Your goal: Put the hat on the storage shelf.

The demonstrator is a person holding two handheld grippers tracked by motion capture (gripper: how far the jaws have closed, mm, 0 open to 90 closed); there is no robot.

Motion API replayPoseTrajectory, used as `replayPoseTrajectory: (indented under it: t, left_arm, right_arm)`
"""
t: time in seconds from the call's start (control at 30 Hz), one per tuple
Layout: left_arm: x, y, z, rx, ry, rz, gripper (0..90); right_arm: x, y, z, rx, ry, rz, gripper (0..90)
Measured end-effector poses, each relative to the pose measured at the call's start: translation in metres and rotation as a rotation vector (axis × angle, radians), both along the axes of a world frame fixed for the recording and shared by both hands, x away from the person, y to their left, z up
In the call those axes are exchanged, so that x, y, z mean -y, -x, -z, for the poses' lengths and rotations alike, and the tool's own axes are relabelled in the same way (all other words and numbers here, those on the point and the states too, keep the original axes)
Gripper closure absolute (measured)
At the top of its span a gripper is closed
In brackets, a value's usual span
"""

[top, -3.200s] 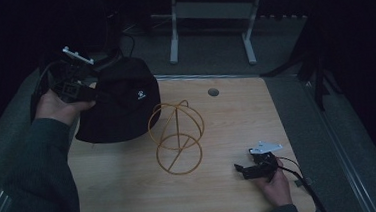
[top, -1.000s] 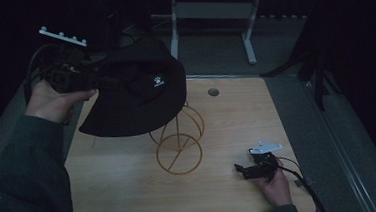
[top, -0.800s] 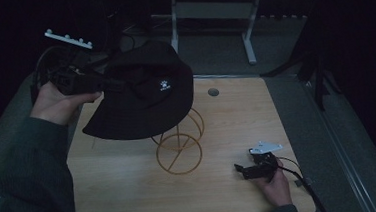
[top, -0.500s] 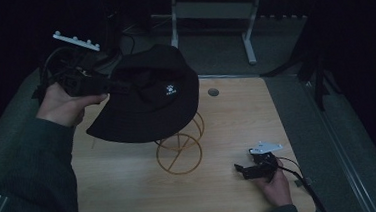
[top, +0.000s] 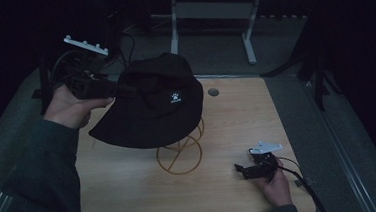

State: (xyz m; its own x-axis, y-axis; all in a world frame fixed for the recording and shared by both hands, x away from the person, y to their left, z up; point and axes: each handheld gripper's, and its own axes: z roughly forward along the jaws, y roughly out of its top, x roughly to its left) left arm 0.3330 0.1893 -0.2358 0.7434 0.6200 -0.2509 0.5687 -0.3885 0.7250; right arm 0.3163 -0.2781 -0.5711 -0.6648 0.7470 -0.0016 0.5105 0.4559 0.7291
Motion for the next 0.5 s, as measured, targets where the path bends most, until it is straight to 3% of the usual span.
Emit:
replayPoseTrajectory:
  t: [0.5]
  left_arm:
    - [0.0087, 0.0005, 0.0077, -0.005, -0.001, 0.032, 87.6]
  right_arm:
    - [0.0, 0.0, 0.0, 0.001, 0.001, 0.0, 11.4]
